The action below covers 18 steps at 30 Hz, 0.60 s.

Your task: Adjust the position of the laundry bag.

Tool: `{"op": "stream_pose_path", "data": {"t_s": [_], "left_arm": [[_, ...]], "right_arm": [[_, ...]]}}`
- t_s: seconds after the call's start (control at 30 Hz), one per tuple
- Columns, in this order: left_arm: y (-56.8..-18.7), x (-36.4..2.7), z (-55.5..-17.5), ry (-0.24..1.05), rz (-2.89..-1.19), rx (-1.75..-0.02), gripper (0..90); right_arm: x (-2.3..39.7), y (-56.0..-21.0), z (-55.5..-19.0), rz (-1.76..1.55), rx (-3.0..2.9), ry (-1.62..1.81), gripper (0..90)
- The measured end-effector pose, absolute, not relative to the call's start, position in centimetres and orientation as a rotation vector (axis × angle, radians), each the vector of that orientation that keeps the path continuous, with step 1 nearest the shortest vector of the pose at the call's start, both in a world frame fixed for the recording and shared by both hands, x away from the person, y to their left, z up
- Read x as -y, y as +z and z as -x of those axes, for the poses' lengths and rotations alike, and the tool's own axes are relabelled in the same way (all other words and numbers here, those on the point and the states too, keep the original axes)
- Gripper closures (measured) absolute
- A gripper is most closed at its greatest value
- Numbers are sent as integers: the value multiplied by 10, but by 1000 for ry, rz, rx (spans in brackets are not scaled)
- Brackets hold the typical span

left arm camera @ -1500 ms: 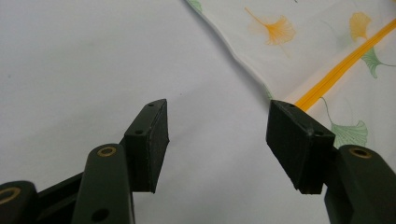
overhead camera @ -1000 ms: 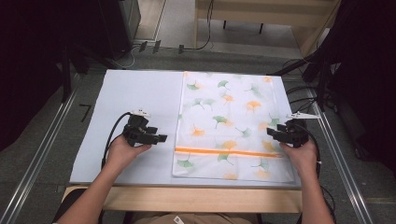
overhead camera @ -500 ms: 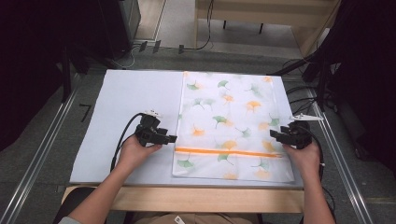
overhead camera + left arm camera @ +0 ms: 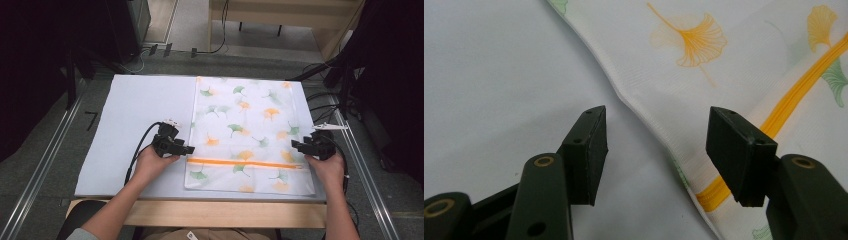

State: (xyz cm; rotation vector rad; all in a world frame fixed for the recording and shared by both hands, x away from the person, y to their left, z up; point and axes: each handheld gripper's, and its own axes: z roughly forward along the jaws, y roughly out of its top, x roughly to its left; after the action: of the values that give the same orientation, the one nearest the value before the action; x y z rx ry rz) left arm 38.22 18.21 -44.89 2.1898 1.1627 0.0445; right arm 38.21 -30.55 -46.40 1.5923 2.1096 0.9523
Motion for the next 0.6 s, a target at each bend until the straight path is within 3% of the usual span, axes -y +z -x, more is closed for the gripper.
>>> {"op": "stream_pose_path", "data": {"t_s": [0.27, 0.6], "left_arm": [[-452, -177, -385, 59, -2192, -1165, 430], [-455, -167, -386, 24, -2157, -1165, 524]], "right_arm": [[307, -471, -386, -1634, -2131, 918, 435], [300, -475, -389, -1594, -2150, 879, 453]]}}
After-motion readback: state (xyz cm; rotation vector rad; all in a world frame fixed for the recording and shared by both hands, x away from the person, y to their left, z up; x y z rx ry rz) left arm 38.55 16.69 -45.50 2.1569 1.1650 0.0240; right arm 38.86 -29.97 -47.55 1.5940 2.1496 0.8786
